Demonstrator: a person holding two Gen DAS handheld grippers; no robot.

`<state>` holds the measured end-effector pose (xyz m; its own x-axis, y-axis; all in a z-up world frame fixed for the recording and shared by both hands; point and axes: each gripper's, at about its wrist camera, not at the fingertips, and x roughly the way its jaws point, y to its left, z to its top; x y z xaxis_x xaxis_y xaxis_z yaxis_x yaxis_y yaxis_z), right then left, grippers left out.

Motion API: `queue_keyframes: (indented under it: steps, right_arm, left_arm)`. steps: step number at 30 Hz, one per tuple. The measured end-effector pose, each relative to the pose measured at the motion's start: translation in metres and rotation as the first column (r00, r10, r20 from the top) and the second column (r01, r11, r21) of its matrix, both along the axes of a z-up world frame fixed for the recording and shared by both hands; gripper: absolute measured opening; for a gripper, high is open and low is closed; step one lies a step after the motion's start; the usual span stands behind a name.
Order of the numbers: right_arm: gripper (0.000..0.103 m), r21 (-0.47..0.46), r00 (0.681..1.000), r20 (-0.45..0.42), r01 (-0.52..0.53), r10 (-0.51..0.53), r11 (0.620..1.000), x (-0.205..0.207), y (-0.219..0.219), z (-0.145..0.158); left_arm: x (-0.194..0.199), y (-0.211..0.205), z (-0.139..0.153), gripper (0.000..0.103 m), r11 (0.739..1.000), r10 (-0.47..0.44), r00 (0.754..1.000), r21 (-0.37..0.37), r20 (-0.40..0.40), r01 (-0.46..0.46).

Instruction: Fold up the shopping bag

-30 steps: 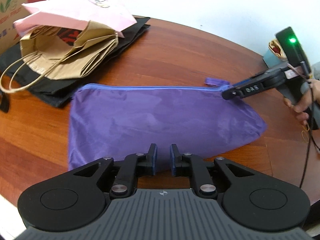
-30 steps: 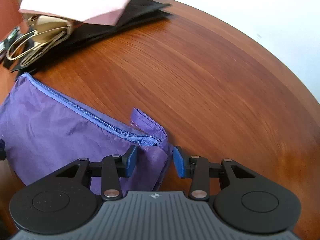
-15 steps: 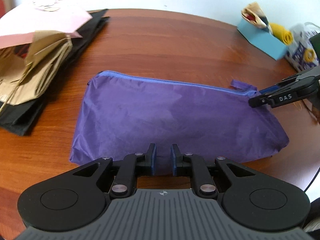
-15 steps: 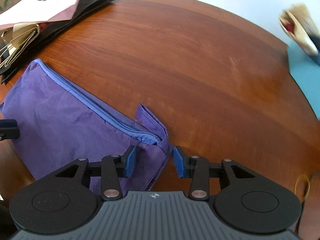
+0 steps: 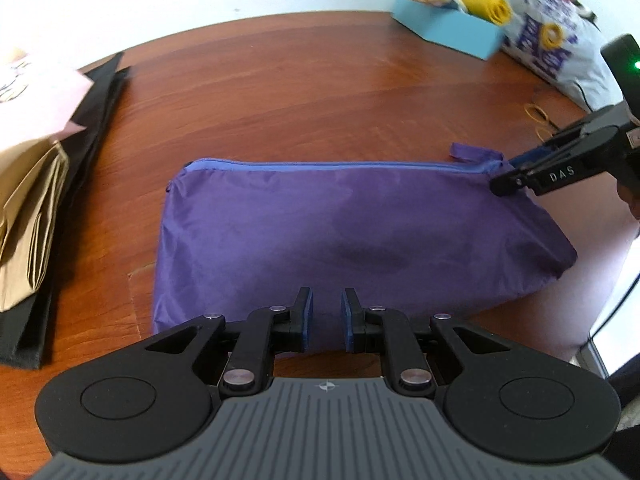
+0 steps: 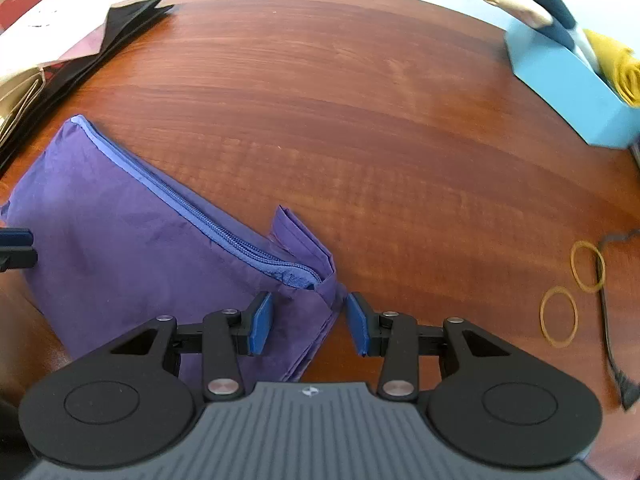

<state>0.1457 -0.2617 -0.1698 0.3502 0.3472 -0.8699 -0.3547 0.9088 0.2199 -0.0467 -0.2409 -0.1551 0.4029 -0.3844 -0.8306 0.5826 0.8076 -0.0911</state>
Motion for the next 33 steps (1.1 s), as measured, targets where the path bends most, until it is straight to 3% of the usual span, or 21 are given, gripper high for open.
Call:
queue_keyframes:
  steps: [4, 13, 23, 33]
  right_arm:
    - [0.046, 0.005, 0.999, -0.007, 0.043, -0.043, 0.999, -0.011, -0.005, -0.001]
    - [0.046, 0.011, 0.993, -0.033, 0.115, -0.115, 0.993, -0.040, -0.006, 0.001]
    - [0.048, 0.052, 0.982, -0.097, 0.166, -0.161, 0.985, -0.073, -0.012, 0.004]
    - [0.049, 0.087, 0.988, -0.138, 0.086, -0.073, 0.993, -0.099, 0.004, 0.011]
  left_arm:
    - [-0.009, 0.003, -0.002, 0.018, 0.998, -0.062, 0.997, -0.033, -0.043, 0.061]
    - [0.001, 0.001, -0.015, 0.018, 0.993, -0.115, 0.993, -0.019, -0.042, 0.114]
    - [0.029, -0.010, -0.018, 0.018, 0.988, -0.156, 0.987, -0.005, 0.043, 0.156]
    - [0.050, -0.024, -0.017, 0.019, 0.985, -0.170, 0.976, 0.047, 0.134, 0.165]
